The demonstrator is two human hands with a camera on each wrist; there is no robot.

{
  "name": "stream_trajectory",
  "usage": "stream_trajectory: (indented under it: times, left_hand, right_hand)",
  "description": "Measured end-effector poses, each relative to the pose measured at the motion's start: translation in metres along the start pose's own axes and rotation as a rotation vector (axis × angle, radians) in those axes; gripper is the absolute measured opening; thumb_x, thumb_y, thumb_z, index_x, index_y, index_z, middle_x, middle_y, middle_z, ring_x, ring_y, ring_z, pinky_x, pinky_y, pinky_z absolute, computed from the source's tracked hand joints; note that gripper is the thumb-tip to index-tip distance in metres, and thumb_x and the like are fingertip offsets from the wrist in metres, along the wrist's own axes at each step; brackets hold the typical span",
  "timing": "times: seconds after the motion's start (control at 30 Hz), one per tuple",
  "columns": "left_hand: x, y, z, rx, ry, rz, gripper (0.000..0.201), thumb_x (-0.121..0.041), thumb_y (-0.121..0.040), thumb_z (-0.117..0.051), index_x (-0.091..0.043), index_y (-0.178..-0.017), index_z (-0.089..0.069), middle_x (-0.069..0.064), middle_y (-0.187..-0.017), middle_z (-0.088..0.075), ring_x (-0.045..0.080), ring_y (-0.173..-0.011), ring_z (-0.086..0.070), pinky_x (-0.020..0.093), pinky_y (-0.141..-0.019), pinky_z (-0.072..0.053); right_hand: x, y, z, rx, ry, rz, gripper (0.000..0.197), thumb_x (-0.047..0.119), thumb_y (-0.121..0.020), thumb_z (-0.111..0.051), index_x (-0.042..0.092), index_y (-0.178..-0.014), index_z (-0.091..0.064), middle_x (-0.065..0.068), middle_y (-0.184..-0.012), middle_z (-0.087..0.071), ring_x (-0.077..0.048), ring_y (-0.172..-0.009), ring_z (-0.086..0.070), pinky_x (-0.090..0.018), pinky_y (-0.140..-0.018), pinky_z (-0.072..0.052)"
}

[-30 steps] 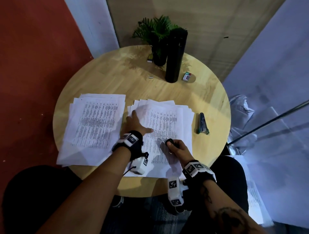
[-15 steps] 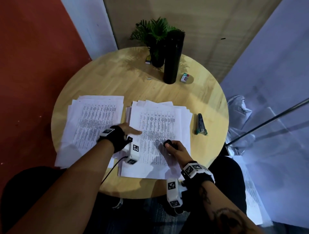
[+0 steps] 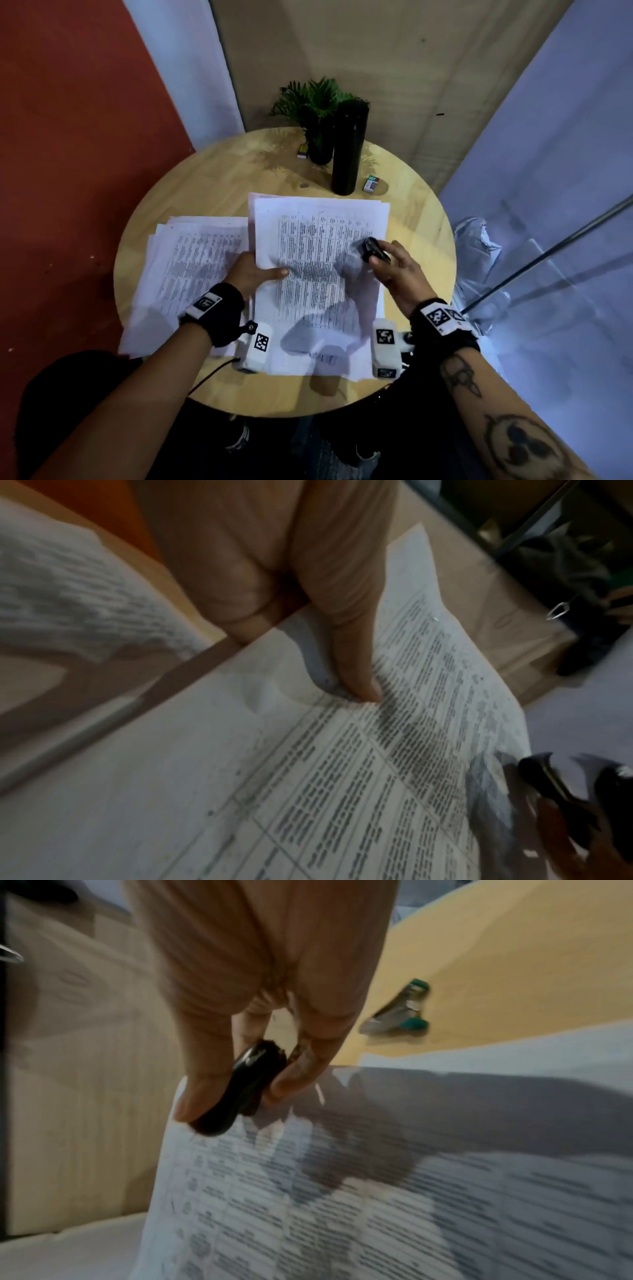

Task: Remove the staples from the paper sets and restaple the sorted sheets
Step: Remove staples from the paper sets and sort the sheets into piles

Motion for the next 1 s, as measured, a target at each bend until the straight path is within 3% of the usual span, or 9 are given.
stream_trajectory:
  times: [0.07, 0.13, 0.37, 0.47, 0.53, 0.63, 0.73, 0.83, 1.0]
  left_hand:
    - [-0.02, 0.004, 0.006, 0.009, 0.029, -0.04, 0.031, 0.005, -0.073, -0.074, 0.001, -0.102, -0.066, -0.016, -0.071, -0.072, -0.002, -0.072, -0.067, 0.02, -0.077, -0.053]
    - [-0.041, 0.009, 0.011, 0.027, 0.057, -0.09, 0.03, 0.009, -0.073, -0.071, 0.0, -0.101, -0.066, -0.014, -0.074, -0.073, 0.0, -0.076, -0.068, 0.017, -0.076, -0.053]
    - [-0.078, 0.025, 0.04, -0.02, 0.029, -0.221, 0.03, 0.009, -0.077, -0.066, 0.006, -0.107, -0.063, -0.017, -0.065, -0.069, -0.007, -0.067, -0.063, 0.01, -0.065, -0.05]
    - [-0.091, 0.034, 0.059, -0.078, -0.02, -0.286, 0.032, -0.008, -0.066, -0.078, 0.015, -0.084, -0.067, -0.002, -0.069, -0.067, 0.007, -0.07, -0.059, 0.025, -0.074, -0.047]
    - [-0.11, 0.043, 0.072, -0.182, -0.033, -0.356, 0.025, -0.01, -0.061, -0.083, -0.003, -0.069, -0.061, -0.004, -0.068, -0.061, 0.008, -0.068, -0.053, 0.024, -0.071, -0.042]
    - [-0.157, 0.062, 0.093, -0.35, 0.031, -0.542, 0.064, -0.022, -0.053, -0.091, -0.032, -0.096, -0.046, 0.002, -0.099, -0.051, 0.012, -0.092, -0.047, 0.011, -0.08, -0.039]
    - [-0.204, 0.079, 0.094, -0.259, 0.075, -0.672, 0.1, -0.051, -0.037, -0.089, -0.04, -0.119, -0.033, 0.004, -0.12, -0.047, 0.007, -0.111, -0.047, 0.016, -0.095, -0.041]
    - [-0.237, 0.096, 0.083, -0.168, 0.079, -0.691, 0.076, -0.025, -0.051, -0.091, -0.019, -0.115, -0.05, -0.009, -0.101, -0.059, -0.012, -0.086, -0.057, 0.008, -0.08, -0.045]
    - [-0.25, 0.115, 0.069, -0.06, 0.249, -0.644, 0.031, -0.021, -0.053, -0.089, -0.018, -0.08, -0.073, -0.008, -0.082, -0.074, 0.006, -0.08, -0.068, 0.02, -0.075, -0.053]
  right_hand:
    - [0.026, 0.004, -0.011, 0.144, -0.066, 0.003, 0.058, 0.012, -0.054, -0.085, 0.011, -0.107, -0.061, -0.011, -0.112, -0.063, -0.012, -0.085, -0.065, -0.014, -0.057, -0.05]
    - [0.048, 0.009, -0.023, 0.266, -0.093, 0.04, 0.074, 0.026, -0.031, -0.095, 0.013, -0.098, -0.066, -0.005, -0.09, -0.072, -0.013, -0.073, -0.068, -0.017, -0.062, -0.054]
    - [0.08, 0.03, -0.035, 0.328, -0.079, 0.135, 0.09, 0.032, -0.017, -0.096, 0.011, -0.098, -0.062, 0.0, -0.084, -0.073, -0.01, -0.074, -0.068, -0.016, -0.065, -0.054]
    - [0.093, 0.044, -0.044, 0.351, -0.092, 0.183, 0.092, 0.032, -0.016, -0.096, 0.011, -0.098, -0.061, 0.002, -0.085, -0.073, -0.008, -0.075, -0.068, -0.016, -0.065, -0.054]
    - [0.106, 0.053, -0.049, 0.378, -0.11, 0.214, 0.088, 0.031, -0.018, -0.096, 0.011, -0.097, -0.065, 0.002, -0.088, -0.073, -0.009, -0.077, -0.069, -0.017, -0.067, -0.054]
    - [0.126, 0.068, -0.057, 0.447, -0.109, 0.257, 0.068, 0.029, -0.02, -0.096, 0.02, -0.084, -0.076, 0.002, -0.089, -0.074, -0.008, -0.081, -0.069, -0.018, -0.068, -0.054]
    - [0.144, 0.083, -0.064, 0.49, -0.081, 0.308, 0.064, 0.03, -0.02, -0.096, 0.025, -0.081, -0.077, 0.004, -0.089, -0.074, -0.006, -0.082, -0.068, -0.017, -0.068, -0.054]
    - [0.157, 0.093, -0.068, 0.507, -0.107, 0.341, 0.065, 0.029, -0.019, -0.096, 0.025, -0.081, -0.077, 0.004, -0.089, -0.074, -0.005, -0.081, -0.069, -0.017, -0.066, -0.054]
    - [0.169, 0.107, -0.071, 0.501, -0.129, 0.393, 0.065, 0.029, -0.019, -0.096, 0.025, -0.081, -0.078, 0.004, -0.09, -0.074, -0.005, -0.081, -0.069, -0.017, -0.065, -0.054]
Point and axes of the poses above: each hand's wrist, its own y-axis away from the middle knuckle, its own z-axis out of the back of the hand, x = y × z, the point moved 7 cm from there along -y, towards the middle knuckle
